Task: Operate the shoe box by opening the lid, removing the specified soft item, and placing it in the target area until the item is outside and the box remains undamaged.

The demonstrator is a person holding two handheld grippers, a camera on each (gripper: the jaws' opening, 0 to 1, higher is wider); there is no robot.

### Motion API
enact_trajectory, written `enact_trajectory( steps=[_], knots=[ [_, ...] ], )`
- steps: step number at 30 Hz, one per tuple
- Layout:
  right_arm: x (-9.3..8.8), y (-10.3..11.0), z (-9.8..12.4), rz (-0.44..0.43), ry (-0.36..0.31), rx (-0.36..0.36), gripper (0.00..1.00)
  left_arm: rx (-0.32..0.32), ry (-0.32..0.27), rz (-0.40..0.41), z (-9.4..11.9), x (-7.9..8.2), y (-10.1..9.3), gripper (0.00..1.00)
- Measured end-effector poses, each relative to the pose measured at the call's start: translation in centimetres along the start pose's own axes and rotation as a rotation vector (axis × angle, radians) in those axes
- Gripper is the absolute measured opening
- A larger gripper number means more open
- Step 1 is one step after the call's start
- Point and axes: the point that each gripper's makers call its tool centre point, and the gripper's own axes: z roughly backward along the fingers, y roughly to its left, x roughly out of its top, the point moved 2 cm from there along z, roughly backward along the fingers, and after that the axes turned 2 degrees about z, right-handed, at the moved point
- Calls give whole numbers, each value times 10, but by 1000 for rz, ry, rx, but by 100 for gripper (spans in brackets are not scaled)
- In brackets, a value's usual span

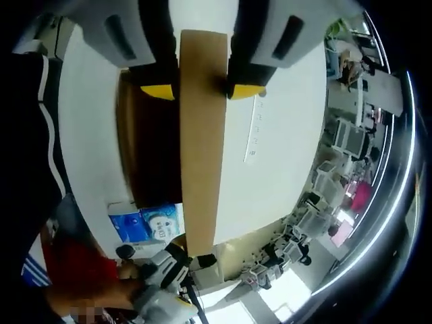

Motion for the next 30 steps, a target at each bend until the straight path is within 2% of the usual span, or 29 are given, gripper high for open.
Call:
enact_trajectory(
  steps=[7,10,12,13,17,18,21,23,26,28,30],
  knots=[
    [0,2,1,40,6,28,6,7,7,-1,1,1,-2,29],
    [2,5,13,43,13,67,13,10,15,-19,1,1,-3,29],
    [7,1,22,116,1,63,20,13,16,-18,1,1,-2,29],
    [8,-3,30,189,21,72,24,14,16,-18,0,1,-2,29],
    [13,-5,58,350,58,98,38,23,19,-30,0,0,0,29],
    [17,-5,64,417,80,111,41,25,20,-31,-1,0,0,29],
    [25,1,72,515,97,149,52,29,21,-35,-2,-1,1,29],
    [36,12,75,569,94,184,53,32,21,-38,-1,0,0,29],
    [53,26,72,704,81,235,51,35,20,-39,-2,0,0,29],
    [58,32,67,715,91,254,51,37,19,-41,-2,0,0,29],
    [66,37,56,767,108,280,51,40,19,-43,-3,-2,1,29]
  ],
)
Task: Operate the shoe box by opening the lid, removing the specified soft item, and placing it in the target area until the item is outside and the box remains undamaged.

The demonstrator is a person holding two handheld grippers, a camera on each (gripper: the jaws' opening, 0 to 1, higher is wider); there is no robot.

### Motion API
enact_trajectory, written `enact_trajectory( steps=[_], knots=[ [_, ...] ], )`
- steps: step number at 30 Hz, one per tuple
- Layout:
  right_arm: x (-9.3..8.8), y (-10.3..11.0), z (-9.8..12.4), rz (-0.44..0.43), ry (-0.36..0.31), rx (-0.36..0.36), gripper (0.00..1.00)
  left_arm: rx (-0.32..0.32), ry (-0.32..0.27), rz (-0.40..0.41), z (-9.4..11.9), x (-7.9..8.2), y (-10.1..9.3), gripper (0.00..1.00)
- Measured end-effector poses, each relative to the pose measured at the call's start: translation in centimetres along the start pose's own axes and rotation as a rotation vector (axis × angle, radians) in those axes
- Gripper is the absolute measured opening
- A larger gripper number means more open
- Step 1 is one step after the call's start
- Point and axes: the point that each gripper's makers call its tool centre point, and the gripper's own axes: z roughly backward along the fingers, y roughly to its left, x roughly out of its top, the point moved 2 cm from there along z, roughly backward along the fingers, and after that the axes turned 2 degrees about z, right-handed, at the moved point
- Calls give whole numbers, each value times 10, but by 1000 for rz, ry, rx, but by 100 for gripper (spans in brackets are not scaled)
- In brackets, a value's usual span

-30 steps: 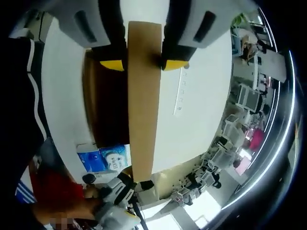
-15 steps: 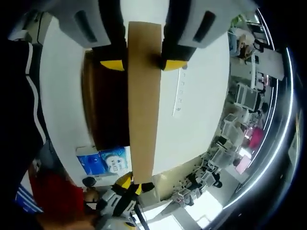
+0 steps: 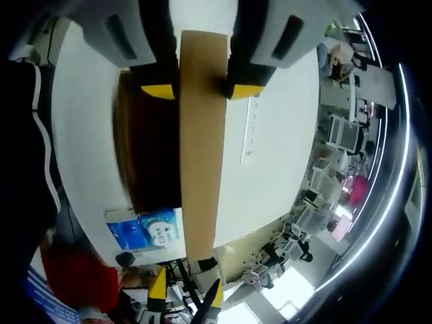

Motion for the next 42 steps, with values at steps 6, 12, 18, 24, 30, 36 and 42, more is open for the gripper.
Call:
enact_trajectory(
  steps=[6,12,18,24,30,36,42],
  knots=[
    [7,2,-20,88,51,75,50,4,-2,-2,1,1,-1,29],
    [10,4,-34,161,82,127,44,4,-4,0,1,0,-1,29],
    [9,3,-42,181,95,154,39,4,-6,-4,2,1,-2,29],
    [4,6,-46,189,118,157,33,6,-8,-8,1,0,-2,29],
    [3,9,-47,178,110,168,27,21,-5,-5,-1,-1,0,29],
    [3,13,-45,184,108,154,27,38,4,-13,-7,-1,-3,30],
    [-1,14,-51,165,112,142,28,51,-1,-36,-6,-3,-3,29]
  ],
)
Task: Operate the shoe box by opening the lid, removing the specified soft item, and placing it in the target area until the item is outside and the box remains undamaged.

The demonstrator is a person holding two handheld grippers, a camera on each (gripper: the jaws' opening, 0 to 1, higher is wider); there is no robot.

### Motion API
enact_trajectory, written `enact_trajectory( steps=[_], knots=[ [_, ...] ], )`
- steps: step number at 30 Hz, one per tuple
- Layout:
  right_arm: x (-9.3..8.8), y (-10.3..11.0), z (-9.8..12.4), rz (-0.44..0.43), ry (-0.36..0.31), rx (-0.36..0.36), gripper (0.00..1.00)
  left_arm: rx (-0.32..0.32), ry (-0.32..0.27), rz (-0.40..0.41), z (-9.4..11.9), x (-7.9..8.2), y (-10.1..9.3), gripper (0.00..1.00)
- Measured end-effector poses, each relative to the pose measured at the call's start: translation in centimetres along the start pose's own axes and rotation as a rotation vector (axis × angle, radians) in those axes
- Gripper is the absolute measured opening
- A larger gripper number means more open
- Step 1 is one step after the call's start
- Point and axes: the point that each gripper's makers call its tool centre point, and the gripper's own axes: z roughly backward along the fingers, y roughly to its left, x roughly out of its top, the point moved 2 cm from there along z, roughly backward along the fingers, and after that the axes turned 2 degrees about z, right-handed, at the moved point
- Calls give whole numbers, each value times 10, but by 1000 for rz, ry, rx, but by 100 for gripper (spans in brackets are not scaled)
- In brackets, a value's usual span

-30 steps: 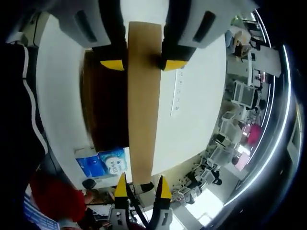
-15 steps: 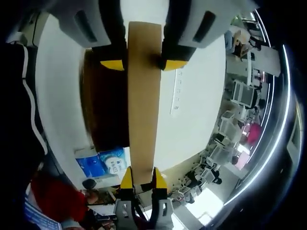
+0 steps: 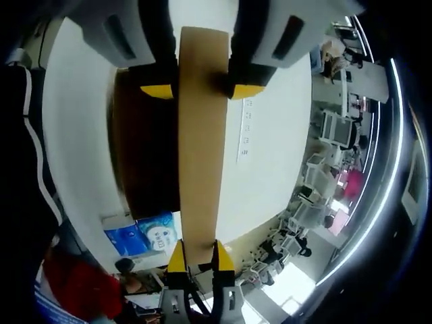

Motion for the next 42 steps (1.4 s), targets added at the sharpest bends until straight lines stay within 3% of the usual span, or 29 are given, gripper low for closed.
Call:
enact_trajectory(
  steps=[8,21,25,28,42],
  knots=[
    [-2,11,0,7,-7,-70,28,71,24,-55,-1,0,-9,29],
    [-6,37,-2,34,-16,-187,28,172,-13,-92,-10,-8,-27,29],
    [-7,45,-5,46,-11,-220,28,219,-11,-121,-2,-4,-38,29],
    [-7,50,-7,58,-14,-259,28,248,-12,-127,-11,-11,-41,29],
    [-6,72,-7,107,-13,-341,28,316,-20,-154,-10,-11,-60,29]
  ],
)
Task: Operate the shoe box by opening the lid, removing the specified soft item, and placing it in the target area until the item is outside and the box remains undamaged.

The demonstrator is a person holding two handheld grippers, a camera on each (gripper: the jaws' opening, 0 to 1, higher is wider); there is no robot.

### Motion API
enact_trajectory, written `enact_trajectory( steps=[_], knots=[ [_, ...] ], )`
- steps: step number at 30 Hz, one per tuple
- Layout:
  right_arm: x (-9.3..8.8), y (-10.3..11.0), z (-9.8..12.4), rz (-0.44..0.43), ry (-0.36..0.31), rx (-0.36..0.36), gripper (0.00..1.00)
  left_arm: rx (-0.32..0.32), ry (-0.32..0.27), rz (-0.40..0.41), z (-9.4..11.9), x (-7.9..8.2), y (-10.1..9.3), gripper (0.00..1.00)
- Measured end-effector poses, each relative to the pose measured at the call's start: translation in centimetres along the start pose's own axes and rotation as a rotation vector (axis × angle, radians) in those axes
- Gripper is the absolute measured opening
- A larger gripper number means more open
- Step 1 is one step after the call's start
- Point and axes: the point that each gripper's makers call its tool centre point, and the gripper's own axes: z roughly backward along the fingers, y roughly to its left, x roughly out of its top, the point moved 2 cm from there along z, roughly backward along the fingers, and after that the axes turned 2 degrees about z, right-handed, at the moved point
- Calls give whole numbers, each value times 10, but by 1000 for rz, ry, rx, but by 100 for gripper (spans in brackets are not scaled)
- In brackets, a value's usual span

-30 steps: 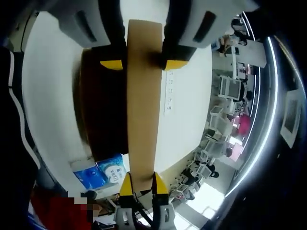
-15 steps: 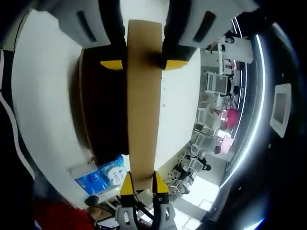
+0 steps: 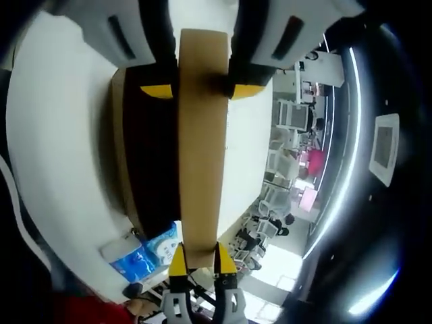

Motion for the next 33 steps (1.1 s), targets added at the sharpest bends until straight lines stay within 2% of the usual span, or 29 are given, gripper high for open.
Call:
enact_trajectory(
  steps=[9,14,16,28,33],
  knots=[
    [-3,19,-5,26,1,-40,28,27,8,-43,-1,-3,-18,30],
    [-6,32,-10,7,7,-30,27,7,5,-50,-4,-5,-33,29],
    [-9,34,-11,46,9,-58,27,14,0,-51,-6,-6,-38,29],
    [-17,39,-19,56,14,-115,27,49,-2,-55,-13,-4,-43,29],
    [-19,45,-23,66,20,-130,27,42,-2,-49,-15,-5,-49,29]
  ],
)
